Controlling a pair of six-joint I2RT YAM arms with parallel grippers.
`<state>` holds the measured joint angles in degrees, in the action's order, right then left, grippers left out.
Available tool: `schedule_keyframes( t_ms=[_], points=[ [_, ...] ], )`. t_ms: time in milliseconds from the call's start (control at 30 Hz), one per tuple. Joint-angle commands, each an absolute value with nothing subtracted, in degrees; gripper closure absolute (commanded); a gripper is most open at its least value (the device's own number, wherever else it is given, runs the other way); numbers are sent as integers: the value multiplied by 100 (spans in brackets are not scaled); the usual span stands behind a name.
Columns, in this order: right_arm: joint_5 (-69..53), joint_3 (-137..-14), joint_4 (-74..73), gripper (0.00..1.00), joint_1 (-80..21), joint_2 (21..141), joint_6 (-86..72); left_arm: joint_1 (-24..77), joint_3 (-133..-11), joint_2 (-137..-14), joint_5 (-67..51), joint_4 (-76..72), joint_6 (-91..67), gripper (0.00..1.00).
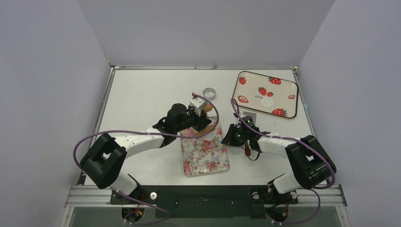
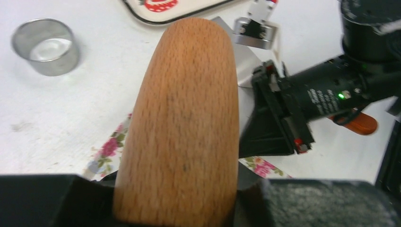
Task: Roll out the dumpling wrappers from the dough
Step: Place the spatula at the center of the board.
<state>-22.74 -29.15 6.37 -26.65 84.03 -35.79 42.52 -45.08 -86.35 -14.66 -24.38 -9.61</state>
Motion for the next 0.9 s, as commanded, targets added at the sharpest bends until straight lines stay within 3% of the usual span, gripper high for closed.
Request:
schedule_keyframes(
  t_ms=[0,367,867],
  points=[
    [-1575,-2874,20,100,-2800,8587,-3468,4153,-4854,-8630,-687,-2678,-855,100],
    [-897,-2948,-249,100,-3210,8241,-3829,4072,-3989,-9031,181,-4768,-994,100],
    [-984,-2660,-115,100,-3244,8003,-3911,4587,-3680,-9455,1142,-4631,-1265,100]
  ],
)
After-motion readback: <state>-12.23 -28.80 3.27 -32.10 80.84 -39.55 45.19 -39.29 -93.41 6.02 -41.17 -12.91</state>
